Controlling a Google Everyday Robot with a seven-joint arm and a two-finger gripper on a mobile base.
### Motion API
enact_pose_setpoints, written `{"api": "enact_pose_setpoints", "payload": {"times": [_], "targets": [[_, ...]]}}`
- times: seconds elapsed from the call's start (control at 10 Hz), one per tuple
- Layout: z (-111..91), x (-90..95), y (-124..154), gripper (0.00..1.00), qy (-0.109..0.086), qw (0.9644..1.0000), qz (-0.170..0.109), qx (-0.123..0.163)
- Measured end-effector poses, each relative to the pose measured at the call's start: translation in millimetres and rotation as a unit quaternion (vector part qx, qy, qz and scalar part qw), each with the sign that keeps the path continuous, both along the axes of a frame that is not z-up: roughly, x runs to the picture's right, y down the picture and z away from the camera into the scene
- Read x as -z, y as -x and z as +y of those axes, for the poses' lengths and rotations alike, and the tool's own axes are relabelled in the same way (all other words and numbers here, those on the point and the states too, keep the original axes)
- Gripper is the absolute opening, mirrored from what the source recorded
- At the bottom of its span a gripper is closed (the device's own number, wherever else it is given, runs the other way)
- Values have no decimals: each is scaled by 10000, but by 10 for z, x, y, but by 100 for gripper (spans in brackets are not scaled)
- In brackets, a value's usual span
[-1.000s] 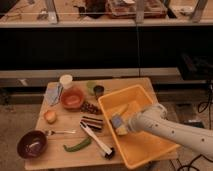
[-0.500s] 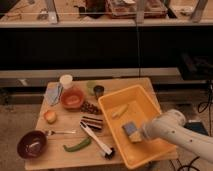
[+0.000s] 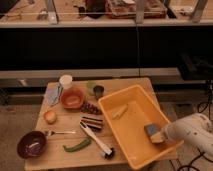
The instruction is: Wipe tray with sponge
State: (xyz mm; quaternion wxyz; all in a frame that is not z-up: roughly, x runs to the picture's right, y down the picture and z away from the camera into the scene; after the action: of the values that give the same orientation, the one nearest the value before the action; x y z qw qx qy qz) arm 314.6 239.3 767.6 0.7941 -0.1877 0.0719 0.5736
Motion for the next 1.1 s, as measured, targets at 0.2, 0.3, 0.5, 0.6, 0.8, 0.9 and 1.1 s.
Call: {"api": "enact_pose_setpoints", "payload": {"times": [0.2, 0.3, 0.5, 0.6, 0.8, 0.9, 1.1], "targets": [[-90, -77, -141, 0, -70, 10000, -44, -16], [-117, -108, -147, 0, -93, 9999, -82, -10], [-165, -180, 47, 0, -119, 9995, -265, 79], [-180, -200, 167, 0, -127, 9993, -334, 112], [-191, -253, 590, 0, -123, 9984, -519, 188], [-200, -285, 905, 0, -127, 9974, -659, 255], [-196, -285, 1383, 0, -135, 9949, -928, 365]]}}
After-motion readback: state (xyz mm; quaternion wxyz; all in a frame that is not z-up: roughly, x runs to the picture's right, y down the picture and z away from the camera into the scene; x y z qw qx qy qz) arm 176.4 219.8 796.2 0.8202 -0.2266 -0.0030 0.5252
